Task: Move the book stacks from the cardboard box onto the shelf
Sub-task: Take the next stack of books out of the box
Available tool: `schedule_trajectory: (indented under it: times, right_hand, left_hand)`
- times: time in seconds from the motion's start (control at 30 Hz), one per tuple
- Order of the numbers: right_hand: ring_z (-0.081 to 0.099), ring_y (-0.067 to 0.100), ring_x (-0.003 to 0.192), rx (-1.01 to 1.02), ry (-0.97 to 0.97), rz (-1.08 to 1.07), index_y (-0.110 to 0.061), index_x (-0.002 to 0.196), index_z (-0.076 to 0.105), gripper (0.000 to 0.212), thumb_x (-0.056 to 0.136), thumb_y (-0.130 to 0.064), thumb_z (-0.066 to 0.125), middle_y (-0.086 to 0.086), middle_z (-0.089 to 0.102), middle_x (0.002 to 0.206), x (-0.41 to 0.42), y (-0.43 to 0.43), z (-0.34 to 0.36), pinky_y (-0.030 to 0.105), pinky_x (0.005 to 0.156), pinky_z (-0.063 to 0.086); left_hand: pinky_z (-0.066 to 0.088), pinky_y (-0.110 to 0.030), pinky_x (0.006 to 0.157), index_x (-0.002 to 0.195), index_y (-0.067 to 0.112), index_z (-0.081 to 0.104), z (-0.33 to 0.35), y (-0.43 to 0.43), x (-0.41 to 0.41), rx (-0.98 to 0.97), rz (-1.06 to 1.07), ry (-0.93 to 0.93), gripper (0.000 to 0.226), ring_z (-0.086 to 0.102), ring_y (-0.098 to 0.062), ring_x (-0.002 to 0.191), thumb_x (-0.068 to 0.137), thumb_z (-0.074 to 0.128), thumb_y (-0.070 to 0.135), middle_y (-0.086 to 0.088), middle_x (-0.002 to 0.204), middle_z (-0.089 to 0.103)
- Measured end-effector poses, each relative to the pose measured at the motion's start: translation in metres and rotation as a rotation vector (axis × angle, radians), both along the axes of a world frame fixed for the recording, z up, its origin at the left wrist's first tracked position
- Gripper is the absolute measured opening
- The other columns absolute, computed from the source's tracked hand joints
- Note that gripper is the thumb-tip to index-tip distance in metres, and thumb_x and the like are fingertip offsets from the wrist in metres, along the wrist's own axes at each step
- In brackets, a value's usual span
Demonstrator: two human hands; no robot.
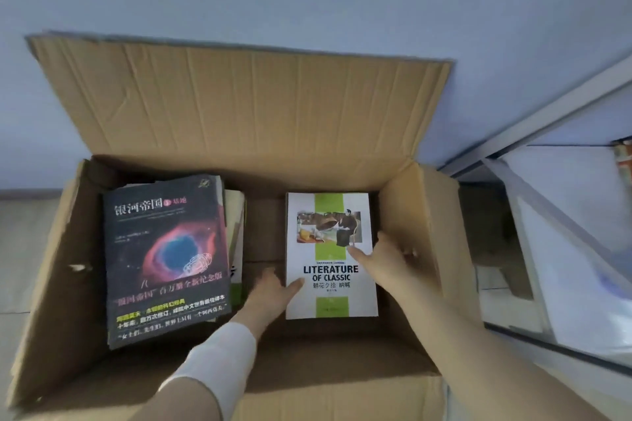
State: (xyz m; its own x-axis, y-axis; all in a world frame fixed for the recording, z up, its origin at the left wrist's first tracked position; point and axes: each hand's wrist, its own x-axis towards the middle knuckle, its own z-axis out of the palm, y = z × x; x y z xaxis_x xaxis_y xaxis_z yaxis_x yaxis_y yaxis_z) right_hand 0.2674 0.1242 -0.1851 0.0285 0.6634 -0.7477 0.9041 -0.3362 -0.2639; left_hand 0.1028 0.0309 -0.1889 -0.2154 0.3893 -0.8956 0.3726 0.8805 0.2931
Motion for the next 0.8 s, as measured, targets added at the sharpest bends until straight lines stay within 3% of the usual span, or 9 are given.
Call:
schedule_trajectory:
  times: [0.07,0.17,0.37,0.67,0.73,0.8]
  right_hand:
    - [0.043,0.030,0.131,-0.016,0.030,-0.110,0.003,0.141,0.029,0.083,0.083,-0.050,0.058,0.017,0.042,0.144,-0.001,0.010,-0.039,0.037,0.104,0.039]
    - [0.054,0.031,0.120,-0.046,0.115,-0.278,0.001,0.135,0.042,0.080,0.079,-0.053,0.062,0.016,0.053,0.134,0.002,0.016,-0.084,0.035,0.096,0.046]
    - [0.067,0.031,0.094,0.061,0.187,-0.431,-0.003,0.109,0.064,0.052,0.076,-0.044,0.069,0.015,0.070,0.104,0.003,0.016,-0.117,0.039,0.081,0.055]
    - [0.064,0.034,0.099,-0.109,0.305,-0.543,0.001,0.116,0.058,0.060,0.072,-0.035,0.076,0.019,0.065,0.112,0.002,0.031,-0.114,0.043,0.089,0.052]
    - [0.066,0.032,0.093,-0.178,0.357,-0.551,0.001,0.116,0.057,0.056,0.072,-0.029,0.077,0.019,0.066,0.111,0.001,0.037,-0.106,0.043,0.083,0.055]
    - [0.067,0.027,0.081,-0.222,0.408,-0.561,0.001,0.117,0.057,0.053,0.073,-0.022,0.077,0.017,0.067,0.106,0.000,0.041,-0.098,0.033,0.067,0.055]
  left_hand:
    - [0.036,-0.039,0.107,0.146,0.002,0.023,-0.029,0.004,0.000,-0.007,0.163,-0.109,0.075,0.041,-0.031,0.135,0.090,0.056,0.040,-0.015,0.148,0.040]
    - [0.041,-0.038,0.101,0.142,0.006,0.033,-0.053,0.002,0.000,-0.033,0.298,-0.228,0.067,0.051,-0.029,0.127,0.089,0.058,0.039,-0.012,0.140,0.051]
    - [0.044,-0.033,0.087,0.135,0.003,0.038,-0.077,0.002,-0.002,-0.060,0.377,-0.292,0.065,0.055,-0.029,0.122,0.085,0.067,0.031,-0.013,0.136,0.054]
    - [0.047,-0.035,0.090,0.134,0.001,0.042,-0.090,-0.002,-0.006,-0.019,0.501,-0.375,0.067,0.059,-0.025,0.111,0.079,0.073,0.026,-0.014,0.133,0.058]
    - [0.047,-0.034,0.086,0.135,0.001,0.040,-0.090,-0.004,-0.008,-0.013,0.542,-0.369,0.068,0.059,-0.024,0.105,0.080,0.073,0.023,-0.014,0.131,0.058]
    - [0.047,-0.034,0.086,0.134,-0.001,0.040,-0.087,-0.005,-0.010,-0.011,0.570,-0.369,0.066,0.059,-0.025,0.105,0.080,0.073,0.020,-0.015,0.129,0.059]
